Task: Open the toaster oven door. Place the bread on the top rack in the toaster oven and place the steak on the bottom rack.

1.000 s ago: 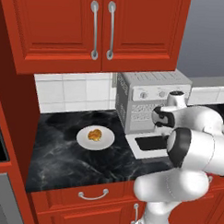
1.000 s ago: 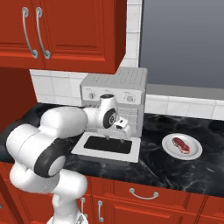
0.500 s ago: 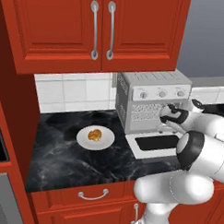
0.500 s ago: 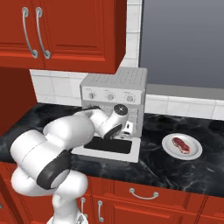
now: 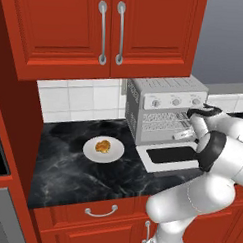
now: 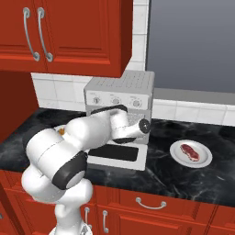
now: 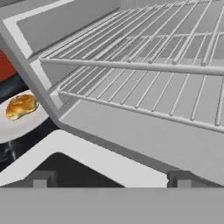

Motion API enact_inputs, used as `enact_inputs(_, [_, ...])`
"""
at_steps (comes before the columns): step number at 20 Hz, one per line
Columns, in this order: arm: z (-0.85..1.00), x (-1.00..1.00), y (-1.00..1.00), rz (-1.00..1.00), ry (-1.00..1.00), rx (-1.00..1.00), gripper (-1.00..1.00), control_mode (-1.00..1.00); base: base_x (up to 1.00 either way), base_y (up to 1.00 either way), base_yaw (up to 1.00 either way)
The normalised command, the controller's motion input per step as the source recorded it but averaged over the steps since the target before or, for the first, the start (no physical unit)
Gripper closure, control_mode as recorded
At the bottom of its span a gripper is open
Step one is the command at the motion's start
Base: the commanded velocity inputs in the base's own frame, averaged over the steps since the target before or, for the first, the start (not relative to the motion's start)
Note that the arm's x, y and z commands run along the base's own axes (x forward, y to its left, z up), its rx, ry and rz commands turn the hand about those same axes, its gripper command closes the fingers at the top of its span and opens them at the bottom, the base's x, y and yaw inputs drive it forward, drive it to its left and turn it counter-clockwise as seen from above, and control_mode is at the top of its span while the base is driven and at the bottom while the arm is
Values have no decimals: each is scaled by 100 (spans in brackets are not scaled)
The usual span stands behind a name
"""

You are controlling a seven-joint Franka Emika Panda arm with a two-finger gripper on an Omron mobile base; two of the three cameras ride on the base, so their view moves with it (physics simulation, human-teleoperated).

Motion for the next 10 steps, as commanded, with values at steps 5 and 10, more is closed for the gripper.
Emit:
enact_inputs(5, [-3, 41, -1, 23, -25, 9, -100, -100, 0, 0, 0])
enact_inputs(10, [0, 33, 0, 17, -24, 11, -100, -100, 0, 0, 0])
